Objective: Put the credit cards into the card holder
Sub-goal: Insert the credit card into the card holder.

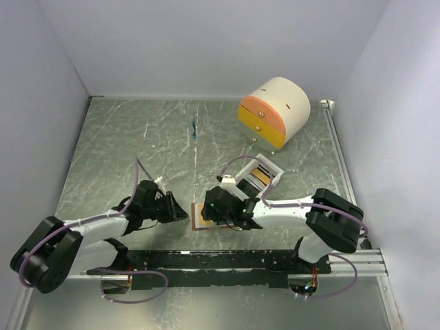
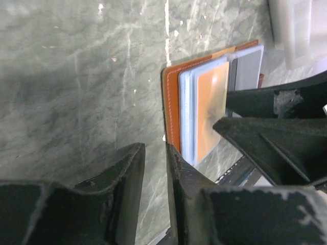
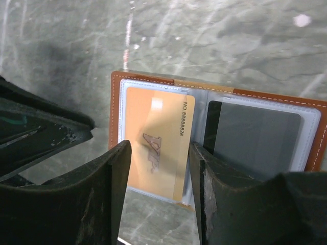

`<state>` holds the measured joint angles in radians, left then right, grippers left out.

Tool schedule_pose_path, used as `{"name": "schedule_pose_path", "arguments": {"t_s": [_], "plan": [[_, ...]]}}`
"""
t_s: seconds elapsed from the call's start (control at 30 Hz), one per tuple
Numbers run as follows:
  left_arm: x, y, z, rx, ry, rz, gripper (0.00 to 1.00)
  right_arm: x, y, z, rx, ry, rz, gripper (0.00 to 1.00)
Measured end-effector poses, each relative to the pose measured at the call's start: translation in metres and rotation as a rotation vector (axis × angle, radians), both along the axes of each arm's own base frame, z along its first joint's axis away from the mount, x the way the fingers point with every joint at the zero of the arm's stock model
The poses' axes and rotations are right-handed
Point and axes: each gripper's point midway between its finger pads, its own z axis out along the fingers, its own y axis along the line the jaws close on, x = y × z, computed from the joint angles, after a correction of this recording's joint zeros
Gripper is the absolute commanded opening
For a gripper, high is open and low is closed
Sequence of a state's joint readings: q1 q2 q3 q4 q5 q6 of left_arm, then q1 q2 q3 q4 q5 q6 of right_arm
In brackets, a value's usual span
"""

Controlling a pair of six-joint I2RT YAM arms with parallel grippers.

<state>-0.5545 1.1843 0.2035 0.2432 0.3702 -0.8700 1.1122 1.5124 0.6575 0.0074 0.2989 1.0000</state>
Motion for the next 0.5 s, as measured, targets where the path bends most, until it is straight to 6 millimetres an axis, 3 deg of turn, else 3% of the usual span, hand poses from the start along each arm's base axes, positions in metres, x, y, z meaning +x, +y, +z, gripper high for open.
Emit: {"name": "schedule_pose_path", "arguments": {"t_s": [0.23,0.4,0.5], "plan": [[0.007,0.016,0.006,0.063,-0.008,0.07,0.51,-0.006,0.023,0.01,0.046,-0.002,0.099,0.5],[0.009,0.02,0.009,0.073,-0.006,0.079,0.54,0.0,0.018,0.022,-0.056,-0.073,0.187,0.5],[0.007,0.019,0.009,0.068,0.001,0.067,0.55,0.011,0.015,0.045,-0.161,-0.167,0.278,0.5]]}}
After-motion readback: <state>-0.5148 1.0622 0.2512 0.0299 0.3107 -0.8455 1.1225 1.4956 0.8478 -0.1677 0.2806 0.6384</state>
